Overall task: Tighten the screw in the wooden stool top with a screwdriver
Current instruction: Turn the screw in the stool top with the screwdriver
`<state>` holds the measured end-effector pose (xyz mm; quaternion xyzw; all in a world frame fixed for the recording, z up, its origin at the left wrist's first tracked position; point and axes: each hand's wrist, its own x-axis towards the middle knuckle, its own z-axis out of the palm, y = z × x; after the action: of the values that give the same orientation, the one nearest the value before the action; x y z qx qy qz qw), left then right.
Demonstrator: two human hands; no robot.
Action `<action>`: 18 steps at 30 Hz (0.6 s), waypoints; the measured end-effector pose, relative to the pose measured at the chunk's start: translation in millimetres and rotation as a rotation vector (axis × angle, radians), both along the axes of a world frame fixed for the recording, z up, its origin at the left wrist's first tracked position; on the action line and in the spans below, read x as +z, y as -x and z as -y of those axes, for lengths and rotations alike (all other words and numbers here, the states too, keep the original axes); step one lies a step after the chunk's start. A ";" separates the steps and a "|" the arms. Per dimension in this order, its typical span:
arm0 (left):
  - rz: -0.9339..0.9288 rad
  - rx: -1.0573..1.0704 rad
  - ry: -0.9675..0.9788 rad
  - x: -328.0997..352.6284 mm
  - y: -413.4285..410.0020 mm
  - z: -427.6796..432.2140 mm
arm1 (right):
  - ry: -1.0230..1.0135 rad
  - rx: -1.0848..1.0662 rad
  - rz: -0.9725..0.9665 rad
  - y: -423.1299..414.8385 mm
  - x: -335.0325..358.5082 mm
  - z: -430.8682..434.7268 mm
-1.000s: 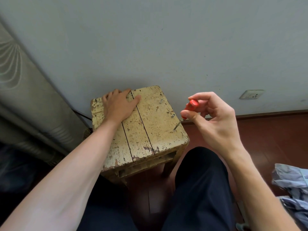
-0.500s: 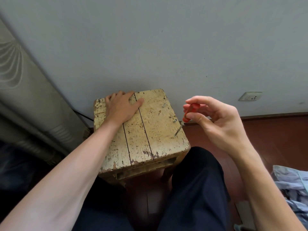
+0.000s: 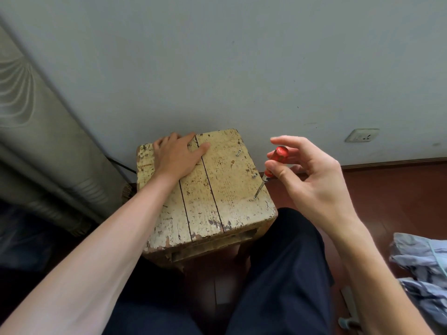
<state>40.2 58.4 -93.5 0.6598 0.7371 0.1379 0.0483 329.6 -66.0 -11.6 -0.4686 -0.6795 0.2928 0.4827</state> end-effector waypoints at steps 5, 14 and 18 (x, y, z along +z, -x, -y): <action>0.017 0.013 -0.013 -0.2 3.8 6.6 | 0.062 0.037 0.034 -4.7 -4.5 -2.1; 0.023 0.021 -0.019 -1.6 2.9 5.7 | -0.068 -0.160 -0.155 -10.9 3.0 -17.1; 0.029 0.021 -0.026 -0.9 1.8 7.3 | -0.082 -0.172 -0.139 -7.2 -1.8 -20.0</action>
<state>38.5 51.1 -94.3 0.6504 0.7415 0.1576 0.0488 336.9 -45.9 -13.5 -0.4838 -0.6132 0.2540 0.5705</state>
